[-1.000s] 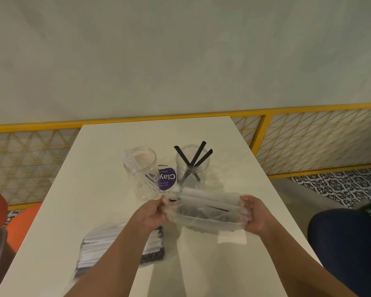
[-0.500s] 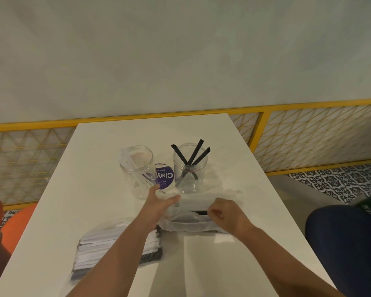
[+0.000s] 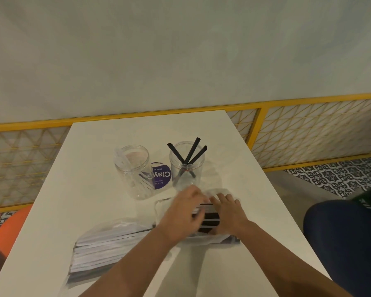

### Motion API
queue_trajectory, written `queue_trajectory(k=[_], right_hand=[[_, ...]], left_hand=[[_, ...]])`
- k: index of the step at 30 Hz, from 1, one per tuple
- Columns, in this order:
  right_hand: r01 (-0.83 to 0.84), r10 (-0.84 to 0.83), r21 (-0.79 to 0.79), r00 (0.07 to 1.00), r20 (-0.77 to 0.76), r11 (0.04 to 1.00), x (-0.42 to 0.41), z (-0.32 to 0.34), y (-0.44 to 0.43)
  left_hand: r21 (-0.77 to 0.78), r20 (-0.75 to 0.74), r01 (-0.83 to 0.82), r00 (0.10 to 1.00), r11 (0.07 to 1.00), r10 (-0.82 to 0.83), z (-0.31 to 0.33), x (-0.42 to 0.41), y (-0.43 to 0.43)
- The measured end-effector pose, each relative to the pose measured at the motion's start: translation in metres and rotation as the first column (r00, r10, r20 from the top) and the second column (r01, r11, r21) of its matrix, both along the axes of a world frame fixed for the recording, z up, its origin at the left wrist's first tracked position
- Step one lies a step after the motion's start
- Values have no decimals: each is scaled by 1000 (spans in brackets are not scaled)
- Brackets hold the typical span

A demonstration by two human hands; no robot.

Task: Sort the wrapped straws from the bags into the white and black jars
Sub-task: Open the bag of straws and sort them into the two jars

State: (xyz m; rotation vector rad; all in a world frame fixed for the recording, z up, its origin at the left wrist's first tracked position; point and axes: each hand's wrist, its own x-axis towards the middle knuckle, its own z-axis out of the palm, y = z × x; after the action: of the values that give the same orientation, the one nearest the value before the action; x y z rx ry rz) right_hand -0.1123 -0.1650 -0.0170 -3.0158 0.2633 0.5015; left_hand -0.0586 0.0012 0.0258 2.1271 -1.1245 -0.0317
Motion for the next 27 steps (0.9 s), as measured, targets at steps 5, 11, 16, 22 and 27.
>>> queue_trajectory(k=[5,11,16,22,27], right_hand=[[-19,15,158,1000,27,987,-6,-3,-6],[-73,69,65,996,56,995,-18,-9,-17],[-88,78,113,993,91,990,-18,-11,-20],[-87,64,228,992,108,970,-21,-8,-30],[-101,75,233,990,118,967,-24,-12,-32]], left_hand=[[491,-216,197,971,848,-101,-34,-5,-16],[638,-87,65,996,768,-12,-55,12,-11],[626,-105,44,994,778,28,-59,14,-13],[656,-127,95,992,749,-14,-66,13,-12],[558,-278,77,956,826,98,-68,12,-13]])
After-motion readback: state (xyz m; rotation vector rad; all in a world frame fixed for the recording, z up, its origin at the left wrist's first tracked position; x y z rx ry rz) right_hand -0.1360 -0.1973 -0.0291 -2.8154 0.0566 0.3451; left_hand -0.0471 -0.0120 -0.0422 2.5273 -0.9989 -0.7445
